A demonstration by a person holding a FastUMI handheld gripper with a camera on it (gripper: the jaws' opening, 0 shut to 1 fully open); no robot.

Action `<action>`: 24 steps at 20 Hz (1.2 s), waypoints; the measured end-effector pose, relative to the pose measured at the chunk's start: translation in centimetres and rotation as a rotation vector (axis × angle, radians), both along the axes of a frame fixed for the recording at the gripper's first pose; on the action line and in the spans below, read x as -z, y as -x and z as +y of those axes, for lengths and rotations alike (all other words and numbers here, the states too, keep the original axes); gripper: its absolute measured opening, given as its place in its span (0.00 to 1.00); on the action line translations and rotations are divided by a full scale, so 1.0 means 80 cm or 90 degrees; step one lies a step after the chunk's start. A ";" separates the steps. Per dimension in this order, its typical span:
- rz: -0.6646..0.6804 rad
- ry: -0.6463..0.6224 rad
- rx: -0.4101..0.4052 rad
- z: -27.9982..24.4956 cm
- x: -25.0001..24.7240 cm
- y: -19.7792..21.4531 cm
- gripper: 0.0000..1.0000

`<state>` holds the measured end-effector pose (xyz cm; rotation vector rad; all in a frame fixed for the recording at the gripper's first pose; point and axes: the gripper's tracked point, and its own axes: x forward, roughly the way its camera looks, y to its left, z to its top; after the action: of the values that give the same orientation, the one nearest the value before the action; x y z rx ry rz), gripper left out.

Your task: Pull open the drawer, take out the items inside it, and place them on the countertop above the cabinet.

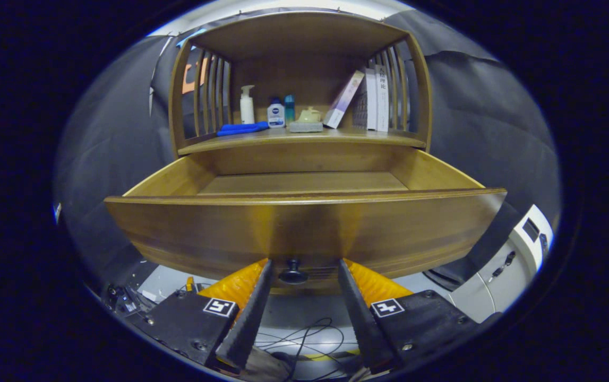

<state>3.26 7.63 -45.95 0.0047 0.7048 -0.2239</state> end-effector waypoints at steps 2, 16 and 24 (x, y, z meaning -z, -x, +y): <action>-0.003 -0.005 -0.007 0.000 -0.001 -0.006 0.78; -0.054 0.007 -0.023 -0.001 0.002 -0.023 0.77; -0.068 0.023 -0.027 -0.003 0.006 -0.063 0.77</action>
<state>8.34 7.38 -46.42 -0.0332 0.5940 -0.1946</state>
